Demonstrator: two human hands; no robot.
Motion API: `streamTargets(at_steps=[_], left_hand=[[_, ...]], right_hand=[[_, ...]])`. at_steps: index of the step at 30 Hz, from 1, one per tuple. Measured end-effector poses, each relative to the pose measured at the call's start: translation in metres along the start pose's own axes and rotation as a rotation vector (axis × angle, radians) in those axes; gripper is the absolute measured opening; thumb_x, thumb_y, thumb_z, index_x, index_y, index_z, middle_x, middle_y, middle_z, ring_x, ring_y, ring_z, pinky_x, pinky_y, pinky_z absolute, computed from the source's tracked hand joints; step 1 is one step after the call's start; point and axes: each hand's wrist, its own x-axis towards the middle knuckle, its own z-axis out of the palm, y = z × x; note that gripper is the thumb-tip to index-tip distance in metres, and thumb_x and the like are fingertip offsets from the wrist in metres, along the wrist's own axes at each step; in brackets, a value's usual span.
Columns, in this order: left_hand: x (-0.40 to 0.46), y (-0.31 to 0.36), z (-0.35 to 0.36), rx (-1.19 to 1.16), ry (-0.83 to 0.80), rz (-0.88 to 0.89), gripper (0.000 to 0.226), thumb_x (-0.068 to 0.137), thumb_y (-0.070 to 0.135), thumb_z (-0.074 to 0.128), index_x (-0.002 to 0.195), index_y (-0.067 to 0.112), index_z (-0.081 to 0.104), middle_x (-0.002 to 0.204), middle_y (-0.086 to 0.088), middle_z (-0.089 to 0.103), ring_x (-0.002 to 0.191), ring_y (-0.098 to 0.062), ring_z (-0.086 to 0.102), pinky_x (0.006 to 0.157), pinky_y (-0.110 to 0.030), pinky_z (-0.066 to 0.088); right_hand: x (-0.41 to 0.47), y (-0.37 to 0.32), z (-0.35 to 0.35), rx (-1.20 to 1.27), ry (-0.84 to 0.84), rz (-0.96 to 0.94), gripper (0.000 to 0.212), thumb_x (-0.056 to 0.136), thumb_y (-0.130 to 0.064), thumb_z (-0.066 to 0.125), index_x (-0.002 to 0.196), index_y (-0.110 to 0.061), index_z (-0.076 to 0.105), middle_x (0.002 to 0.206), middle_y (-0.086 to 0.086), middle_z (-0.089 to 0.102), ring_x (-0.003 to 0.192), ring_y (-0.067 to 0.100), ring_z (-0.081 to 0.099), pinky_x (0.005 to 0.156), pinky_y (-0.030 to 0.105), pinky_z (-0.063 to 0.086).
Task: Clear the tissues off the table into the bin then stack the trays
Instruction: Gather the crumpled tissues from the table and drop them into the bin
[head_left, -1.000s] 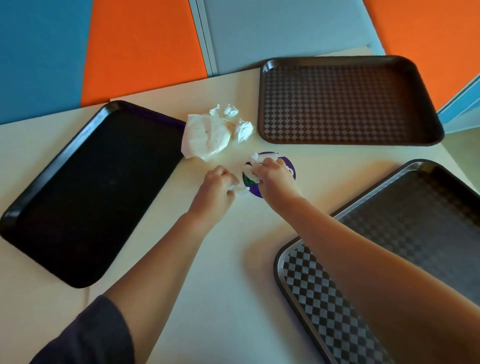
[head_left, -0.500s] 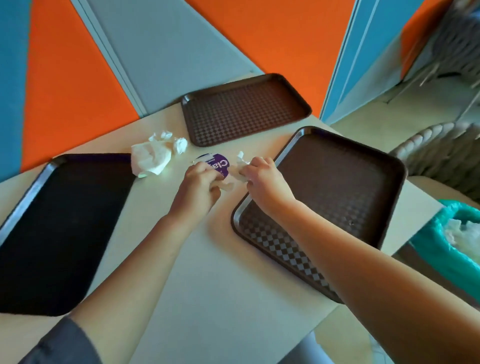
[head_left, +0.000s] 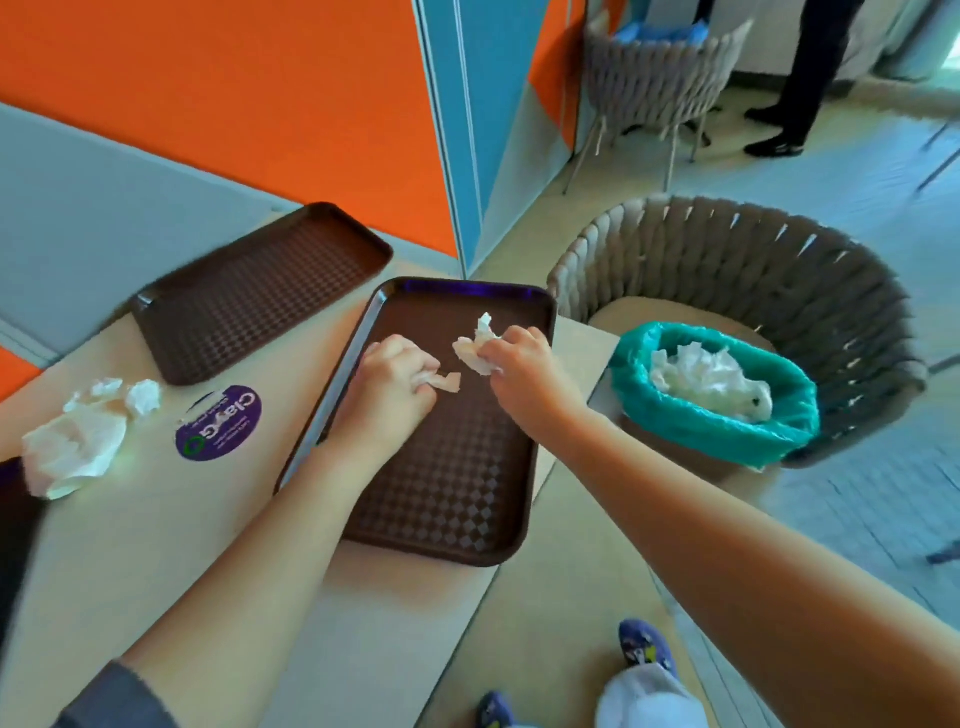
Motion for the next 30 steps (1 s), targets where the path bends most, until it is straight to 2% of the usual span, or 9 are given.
streamTargets(at_steps=[6,9,12,15,17,20,24,27,30], left_hand=[[0.050,0.072,0.049,-0.037,-0.052,0.058,0.024,0.079,0.003,0.064,0.103,0.006,0.068,0.103,-0.009,0.061,0.097,-0.022,0.053,0.082,-0.022,0.037],[0.075,0.118,0.083,-0.111,-0.096,0.088,0.027,0.076,0.001,0.065,0.103,0.006,0.065,0.102,-0.010,0.056,0.094,-0.017,0.051,0.081,-0.021,0.035],[0.100,0.164,0.124,-0.181,-0.113,0.056,0.031,0.075,-0.001,0.066,0.105,0.005,0.061,0.111,-0.012,0.048,0.090,-0.016,0.050,0.081,-0.021,0.039],[0.123,0.203,0.173,-0.194,-0.143,0.037,0.024,0.076,0.000,0.067,0.097,0.004,0.059,0.108,-0.016,0.049,0.089,-0.022,0.053,0.081,-0.028,0.044],[0.133,0.220,0.206,-0.161,-0.203,0.061,0.017,0.077,0.000,0.067,0.091,0.004,0.060,0.102,-0.016,0.052,0.088,-0.024,0.053,0.080,-0.026,0.041],[0.148,0.232,0.247,-0.135,-0.282,0.099,0.013,0.076,-0.006,0.064,0.087,0.000,0.062,0.098,-0.018,0.055,0.091,-0.031,0.055,0.081,-0.025,0.039],[0.158,0.235,0.293,-0.123,-0.291,0.144,0.017,0.074,-0.011,0.061,0.088,-0.002,0.066,0.094,-0.020,0.057,0.090,-0.034,0.057,0.081,-0.032,0.045],[0.160,0.233,0.321,-0.141,-0.338,0.111,0.021,0.075,-0.014,0.058,0.091,-0.005,0.067,0.096,-0.022,0.054,0.088,-0.031,0.055,0.080,-0.023,0.039],[0.164,0.227,0.344,-0.141,-0.408,0.047,0.021,0.076,-0.011,0.058,0.094,-0.004,0.067,0.100,-0.021,0.057,0.091,-0.031,0.057,0.082,-0.024,0.041]], right_hand=[[-0.008,0.084,-0.039,0.044,0.046,0.066,0.034,0.089,0.000,0.047,0.120,-0.008,0.059,0.115,0.017,0.055,0.106,0.031,0.048,0.085,0.038,0.045],[-0.015,0.136,-0.058,0.078,0.101,0.106,0.032,0.084,0.006,0.050,0.112,-0.004,0.063,0.106,0.021,0.057,0.099,0.035,0.050,0.080,0.041,0.046],[-0.025,0.192,-0.071,0.104,0.109,0.152,0.026,0.075,0.008,0.052,0.097,0.004,0.066,0.092,0.026,0.057,0.088,0.038,0.052,0.072,0.045,0.046],[-0.037,0.255,-0.079,0.110,0.090,0.271,0.022,0.072,0.009,0.051,0.090,0.007,0.063,0.090,0.028,0.055,0.084,0.039,0.052,0.067,0.044,0.043],[-0.048,0.293,-0.078,0.113,0.092,0.337,0.018,0.073,0.007,0.049,0.087,0.006,0.060,0.090,0.027,0.053,0.079,0.038,0.053,0.064,0.043,0.043],[-0.059,0.341,-0.068,0.097,0.080,0.421,0.016,0.079,0.005,0.049,0.093,0.002,0.058,0.097,0.023,0.049,0.081,0.035,0.051,0.066,0.042,0.044],[-0.062,0.382,-0.044,0.093,0.014,0.460,0.016,0.083,0.004,0.051,0.095,0.001,0.062,0.101,0.020,0.050,0.088,0.035,0.051,0.068,0.044,0.048],[-0.061,0.400,-0.019,0.076,-0.071,0.462,0.018,0.081,0.005,0.053,0.093,0.001,0.066,0.100,0.019,0.051,0.092,0.035,0.049,0.071,0.044,0.049],[-0.054,0.413,-0.002,0.036,-0.125,0.454,0.018,0.081,0.003,0.054,0.094,0.002,0.067,0.104,0.017,0.052,0.098,0.033,0.048,0.070,0.033,0.041]])
